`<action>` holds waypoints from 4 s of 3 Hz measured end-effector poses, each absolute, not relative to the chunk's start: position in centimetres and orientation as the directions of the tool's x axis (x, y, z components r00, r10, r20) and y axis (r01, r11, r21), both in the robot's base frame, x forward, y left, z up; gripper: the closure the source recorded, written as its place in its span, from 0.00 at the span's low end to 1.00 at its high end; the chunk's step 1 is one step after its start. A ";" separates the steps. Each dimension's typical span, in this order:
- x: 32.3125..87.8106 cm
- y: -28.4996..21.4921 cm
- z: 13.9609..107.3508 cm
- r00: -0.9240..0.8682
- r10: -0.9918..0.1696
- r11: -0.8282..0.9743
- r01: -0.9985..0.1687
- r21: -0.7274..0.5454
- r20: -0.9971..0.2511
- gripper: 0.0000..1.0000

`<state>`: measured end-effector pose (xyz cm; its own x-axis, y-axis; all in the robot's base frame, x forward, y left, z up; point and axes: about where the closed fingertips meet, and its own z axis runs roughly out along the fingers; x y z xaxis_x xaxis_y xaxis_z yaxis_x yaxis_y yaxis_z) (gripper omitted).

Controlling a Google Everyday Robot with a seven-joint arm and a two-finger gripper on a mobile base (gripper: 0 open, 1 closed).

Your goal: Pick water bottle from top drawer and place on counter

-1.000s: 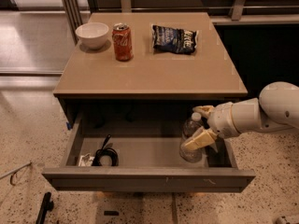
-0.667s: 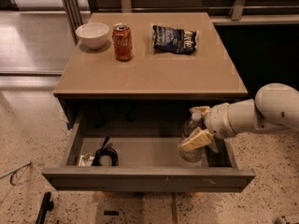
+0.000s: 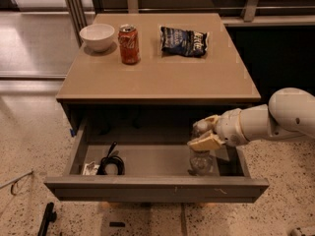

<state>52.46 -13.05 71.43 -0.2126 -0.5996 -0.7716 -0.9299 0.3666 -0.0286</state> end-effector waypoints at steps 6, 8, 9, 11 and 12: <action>54.2 -4.6 87.1 -0.296 -0.558 0.388 -0.919 0.071 -0.775 1.00; 55.4 -6.3 90.2 -0.300 -0.565 0.440 -0.898 0.026 -0.769 1.00; 57.5 -8.3 95.6 -0.279 -0.569 0.496 -0.867 -0.053 -0.773 1.00; 57.9 -8.5 97.2 -0.258 -0.562 0.502 -0.861 -0.076 -0.786 1.00; 59.8 -9.6 97.3 -0.248 -0.554 0.533 -0.839 -0.110 -0.794 1.00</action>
Offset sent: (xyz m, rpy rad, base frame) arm 0.0000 0.0000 0.0000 0.0000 0.0000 0.0001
